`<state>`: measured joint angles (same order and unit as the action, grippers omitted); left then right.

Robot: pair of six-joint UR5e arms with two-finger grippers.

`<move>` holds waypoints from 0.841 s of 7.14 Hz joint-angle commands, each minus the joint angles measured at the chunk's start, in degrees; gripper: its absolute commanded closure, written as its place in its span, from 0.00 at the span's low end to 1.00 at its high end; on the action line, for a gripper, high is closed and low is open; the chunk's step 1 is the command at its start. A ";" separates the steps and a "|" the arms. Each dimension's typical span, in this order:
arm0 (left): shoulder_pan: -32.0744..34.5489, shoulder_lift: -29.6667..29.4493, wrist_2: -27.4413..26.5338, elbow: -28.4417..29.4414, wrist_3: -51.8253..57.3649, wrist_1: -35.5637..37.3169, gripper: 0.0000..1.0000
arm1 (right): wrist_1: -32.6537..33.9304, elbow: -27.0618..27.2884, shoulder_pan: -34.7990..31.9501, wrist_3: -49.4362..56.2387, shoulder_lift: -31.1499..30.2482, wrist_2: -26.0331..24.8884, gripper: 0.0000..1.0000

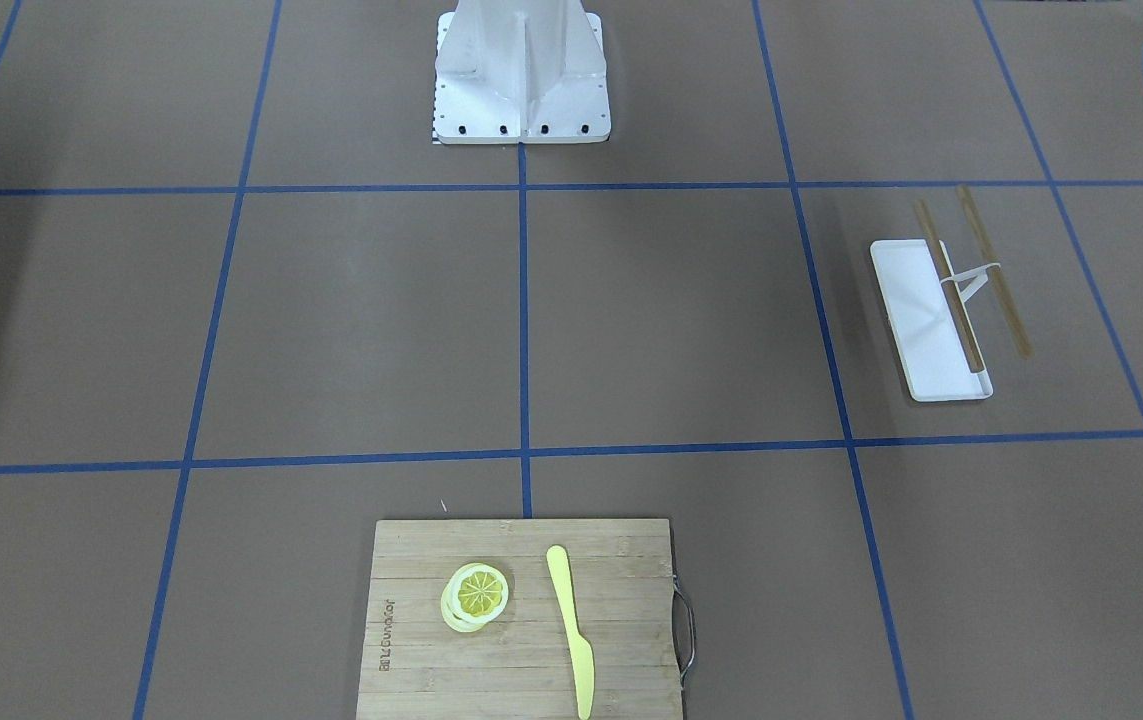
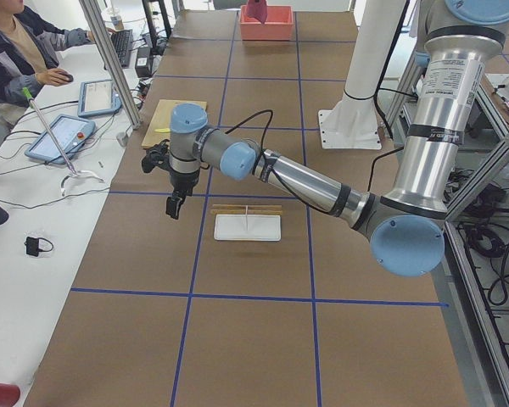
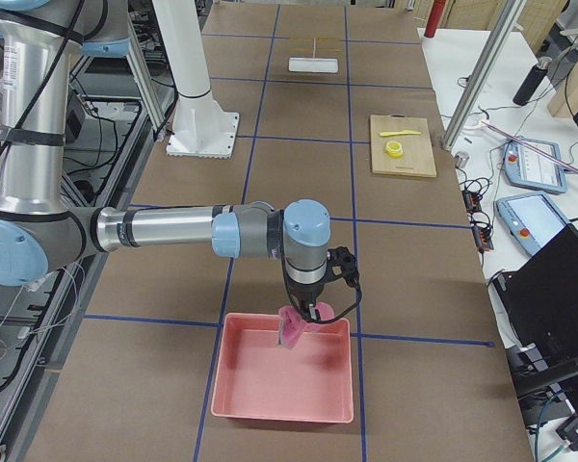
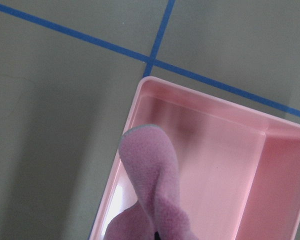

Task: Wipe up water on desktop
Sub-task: 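Open the right gripper to drop the cloth into the pink bin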

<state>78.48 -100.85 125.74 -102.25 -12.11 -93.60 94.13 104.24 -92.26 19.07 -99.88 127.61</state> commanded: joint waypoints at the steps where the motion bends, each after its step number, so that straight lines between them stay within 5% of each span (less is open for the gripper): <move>1: 0.01 -0.05 0.12 0.12 -0.02 0.00 0.03 | 0.62 -0.70 -1.25 1.85 -3.03 -0.69 1.00; 2: 0.10 0.03 0.12 -0.05 -0.02 0.00 0.03 | 0.10 -1.14 -1.26 1.85 -3.82 -0.61 1.00; 3: 0.10 0.04 0.12 -0.05 -0.02 0.00 0.03 | 0.09 -1.58 -1.26 1.76 -3.57 -0.69 0.66; 4: 0.10 0.12 0.12 -0.05 -0.02 0.00 0.03 | -0.34 -2.28 -1.26 1.85 -3.74 -0.43 0.01; 6: 0.10 0.21 0.20 0.04 -0.02 0.00 0.03 | -0.35 -2.20 -1.26 1.85 -3.22 -0.52 0.00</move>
<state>78.57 -100.68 125.88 -102.26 -12.13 -93.60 93.83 102.11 -93.51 20.91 -103.40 127.09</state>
